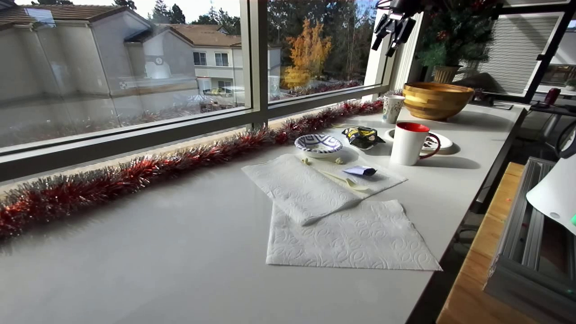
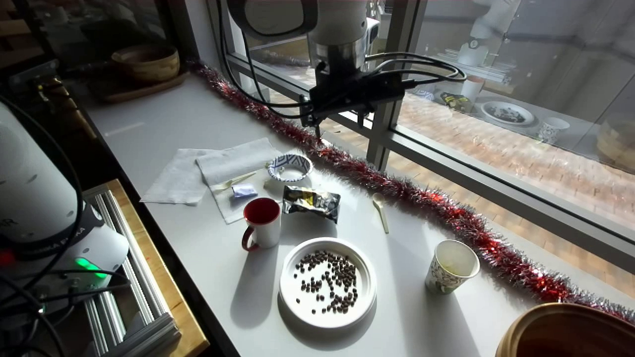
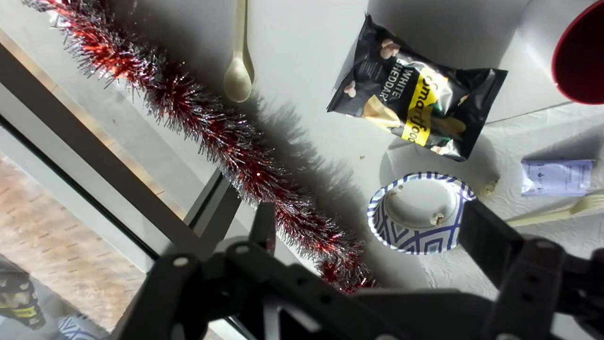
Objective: Using the spoon, move one object from the plate to the left, to the cup
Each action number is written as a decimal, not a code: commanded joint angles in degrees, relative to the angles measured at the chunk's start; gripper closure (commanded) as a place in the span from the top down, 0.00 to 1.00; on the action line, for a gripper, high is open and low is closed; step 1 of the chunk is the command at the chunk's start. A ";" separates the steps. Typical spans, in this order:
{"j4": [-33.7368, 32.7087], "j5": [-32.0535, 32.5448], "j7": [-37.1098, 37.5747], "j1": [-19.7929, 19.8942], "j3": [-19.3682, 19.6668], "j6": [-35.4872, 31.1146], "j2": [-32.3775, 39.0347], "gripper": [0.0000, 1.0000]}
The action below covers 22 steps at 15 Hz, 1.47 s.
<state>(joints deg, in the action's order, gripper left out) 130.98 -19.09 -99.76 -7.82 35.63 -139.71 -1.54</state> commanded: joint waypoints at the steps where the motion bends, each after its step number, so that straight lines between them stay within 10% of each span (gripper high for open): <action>1: -0.14 0.07 0.18 9.21 -8.88 -0.07 0.75 1.00; 10: -1.29 -1.21 -0.29 12.17 -12.52 -1.56 2.59 1.00; 22: -26.51 -14.74 -9.05 30.77 -26.76 8.51 30.45 1.00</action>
<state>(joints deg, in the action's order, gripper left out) 114.01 -32.60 -105.93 18.50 12.41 -134.97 20.55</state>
